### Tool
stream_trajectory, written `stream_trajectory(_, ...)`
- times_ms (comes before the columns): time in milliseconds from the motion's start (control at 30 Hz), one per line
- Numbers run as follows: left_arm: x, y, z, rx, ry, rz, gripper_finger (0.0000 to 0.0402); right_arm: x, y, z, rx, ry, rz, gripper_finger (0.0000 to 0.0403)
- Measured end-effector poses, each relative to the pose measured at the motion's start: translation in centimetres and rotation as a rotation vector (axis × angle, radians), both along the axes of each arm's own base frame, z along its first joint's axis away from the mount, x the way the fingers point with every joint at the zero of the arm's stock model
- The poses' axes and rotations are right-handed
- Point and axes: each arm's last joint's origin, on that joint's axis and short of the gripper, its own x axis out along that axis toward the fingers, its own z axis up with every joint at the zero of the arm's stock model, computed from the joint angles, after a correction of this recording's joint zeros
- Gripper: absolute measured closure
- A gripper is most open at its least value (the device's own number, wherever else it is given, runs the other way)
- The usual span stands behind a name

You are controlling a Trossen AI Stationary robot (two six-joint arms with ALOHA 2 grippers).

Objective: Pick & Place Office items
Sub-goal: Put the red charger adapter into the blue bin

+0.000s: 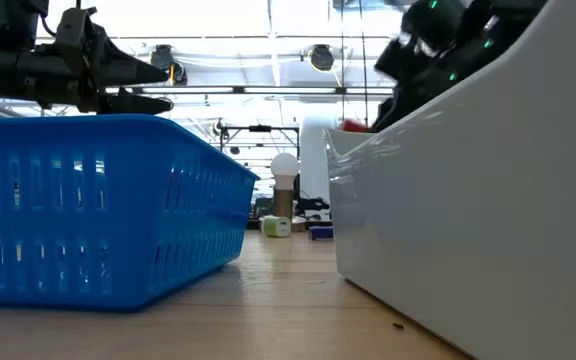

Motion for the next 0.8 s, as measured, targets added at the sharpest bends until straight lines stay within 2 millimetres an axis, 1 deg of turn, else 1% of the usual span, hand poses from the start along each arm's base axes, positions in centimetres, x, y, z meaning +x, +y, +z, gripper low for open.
stream_trajectory(100, 0.0, 0.0, 0.0, -0.055, -0.014, -0.003, 0.0105, 0.0, 1.7, 0.6, -0.051, -0.019, 0.002, 0.0188)
stream_trajectory(200, 0.0, 0.0, 0.0, -0.148, -0.037, 0.001, 0.0105, 0.0, 3.0, 0.7, -0.122, -0.018, -0.021, 0.0188)
stream_trajectory(333, 0.0, 0.1, 0.1, -0.268, -0.072, 0.015, 0.0105, 0.0, 4.4, 0.7, -0.211, -0.017, -0.055, 0.0188)
stream_trajectory(467, 0.4, 0.0, 0.6, -0.304, -0.082, 0.009, 0.0105, 0.3, 5.5, 1.3, -0.254, -0.083, -0.06, 0.0187)
stream_trajectory(600, 2.1, -0.4, 1.4, -0.309, -0.045, -0.003, 0.0105, 0.6, 6.6, 2.1, -0.284, -0.172, -0.006, 0.0186)
stream_trajectory(700, 4.3, -0.6, 2.4, -0.287, -0.019, -0.003, 0.0105, 0.8, 7.3, 2.2, -0.301, -0.201, 0.016, 0.0186)
stream_trajectory(800, 6.6, -0.8, 3.4, -0.283, -0.004, 0.002, 0.0105, 0.8, 7.7, 2.1, -0.328, -0.195, -0.02, 0.0186)
